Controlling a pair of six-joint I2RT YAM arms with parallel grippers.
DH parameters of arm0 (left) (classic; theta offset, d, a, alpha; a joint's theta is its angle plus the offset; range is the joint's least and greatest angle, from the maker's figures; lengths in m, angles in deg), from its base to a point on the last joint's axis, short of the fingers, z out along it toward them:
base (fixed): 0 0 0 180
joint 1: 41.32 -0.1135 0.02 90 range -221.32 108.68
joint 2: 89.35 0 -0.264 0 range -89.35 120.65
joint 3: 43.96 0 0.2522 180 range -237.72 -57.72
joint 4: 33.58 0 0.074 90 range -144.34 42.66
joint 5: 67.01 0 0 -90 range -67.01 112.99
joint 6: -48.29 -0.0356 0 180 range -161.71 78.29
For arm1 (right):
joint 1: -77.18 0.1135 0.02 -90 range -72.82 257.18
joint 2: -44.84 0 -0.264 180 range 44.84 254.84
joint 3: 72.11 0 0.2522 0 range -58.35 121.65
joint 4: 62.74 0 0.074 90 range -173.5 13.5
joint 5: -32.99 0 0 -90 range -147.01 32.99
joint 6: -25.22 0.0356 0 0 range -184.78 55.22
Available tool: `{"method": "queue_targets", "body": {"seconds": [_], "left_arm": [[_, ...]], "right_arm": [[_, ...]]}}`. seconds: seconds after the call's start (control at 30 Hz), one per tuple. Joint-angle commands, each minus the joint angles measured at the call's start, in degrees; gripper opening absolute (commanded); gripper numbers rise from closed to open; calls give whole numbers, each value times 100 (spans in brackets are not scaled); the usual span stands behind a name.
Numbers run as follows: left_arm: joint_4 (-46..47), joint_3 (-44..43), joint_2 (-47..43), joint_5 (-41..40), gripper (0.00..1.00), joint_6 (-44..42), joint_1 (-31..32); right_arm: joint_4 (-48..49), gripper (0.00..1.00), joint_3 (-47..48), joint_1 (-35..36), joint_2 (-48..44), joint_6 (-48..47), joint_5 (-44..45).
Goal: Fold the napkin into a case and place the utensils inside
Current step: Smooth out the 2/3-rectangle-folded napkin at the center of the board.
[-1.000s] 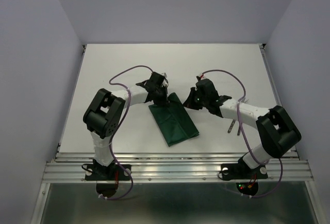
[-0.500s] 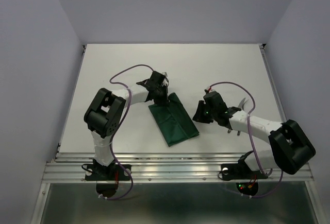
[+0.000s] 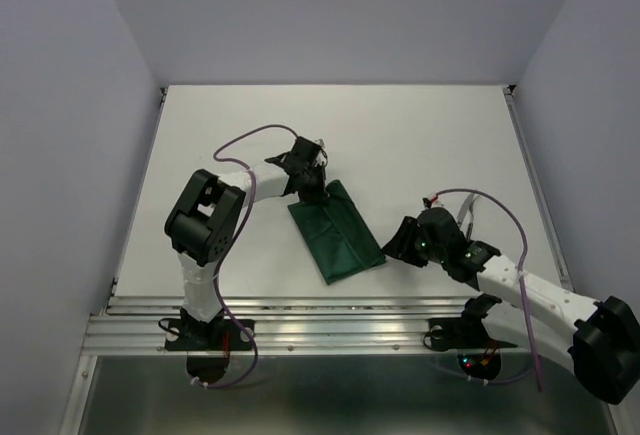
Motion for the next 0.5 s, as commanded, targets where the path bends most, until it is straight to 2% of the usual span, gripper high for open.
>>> {"method": "queue_targets", "body": {"seconds": [0.0, 0.3, 0.47], "left_arm": [[-38, -270, 120, 16, 0, -55, -21], [-90, -375, 270, -19, 0, -73, -21], [-99, -402, 270, -1, 0, -81, -30]], "right_arm": [[1, 50, -322, 355, -373, 1142, 131], [510, 51, -551, 1120, -32, 2056, 737], [713, 47, -586, 1121, 56, 2224, 1063]]}}
